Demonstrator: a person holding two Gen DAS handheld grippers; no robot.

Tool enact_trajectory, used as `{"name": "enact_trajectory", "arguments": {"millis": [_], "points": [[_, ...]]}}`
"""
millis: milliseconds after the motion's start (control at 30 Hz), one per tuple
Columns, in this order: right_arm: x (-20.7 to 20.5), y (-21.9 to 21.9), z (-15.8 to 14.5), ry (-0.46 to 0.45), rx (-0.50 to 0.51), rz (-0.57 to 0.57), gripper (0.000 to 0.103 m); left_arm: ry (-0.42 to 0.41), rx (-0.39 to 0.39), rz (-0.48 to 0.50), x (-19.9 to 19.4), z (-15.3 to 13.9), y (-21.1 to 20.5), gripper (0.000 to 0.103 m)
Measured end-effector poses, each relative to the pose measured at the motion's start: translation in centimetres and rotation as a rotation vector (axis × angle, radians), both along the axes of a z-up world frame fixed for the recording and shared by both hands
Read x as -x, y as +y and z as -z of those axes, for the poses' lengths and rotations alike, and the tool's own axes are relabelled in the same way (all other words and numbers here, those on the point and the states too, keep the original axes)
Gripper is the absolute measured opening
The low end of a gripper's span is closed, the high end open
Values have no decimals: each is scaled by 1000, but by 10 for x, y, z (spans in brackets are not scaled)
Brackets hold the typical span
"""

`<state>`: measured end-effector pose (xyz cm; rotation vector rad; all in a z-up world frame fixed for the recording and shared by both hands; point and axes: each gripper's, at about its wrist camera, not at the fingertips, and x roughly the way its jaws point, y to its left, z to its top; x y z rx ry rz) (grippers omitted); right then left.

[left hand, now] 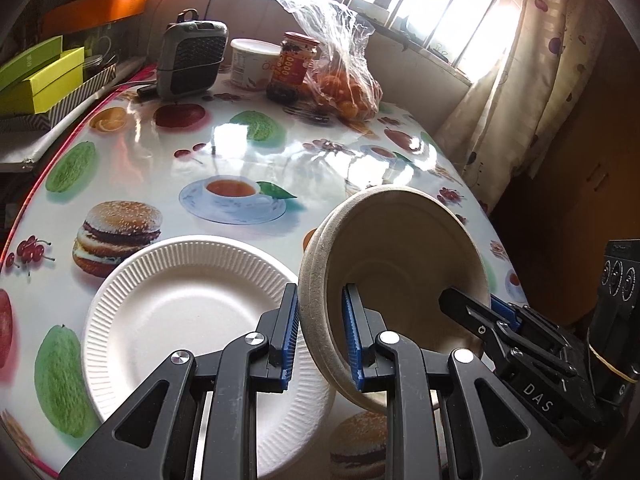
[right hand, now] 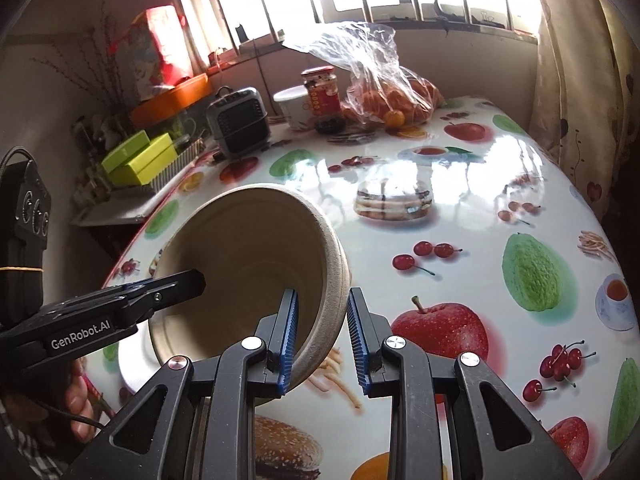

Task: Organize plates and bowls
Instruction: 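Carry the bowl stack with both grippers over the white plate stack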

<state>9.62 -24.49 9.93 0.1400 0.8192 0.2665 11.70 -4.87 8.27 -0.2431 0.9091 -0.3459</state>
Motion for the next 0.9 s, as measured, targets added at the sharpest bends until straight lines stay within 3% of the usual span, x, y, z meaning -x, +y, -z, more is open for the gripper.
{"name": "enact_trajectory", "arguments": {"millis": [900], "points": [[-3, 69, -5, -18, 14, -142, 24, -18, 1, -129, 20, -6, 67, 22]]}}
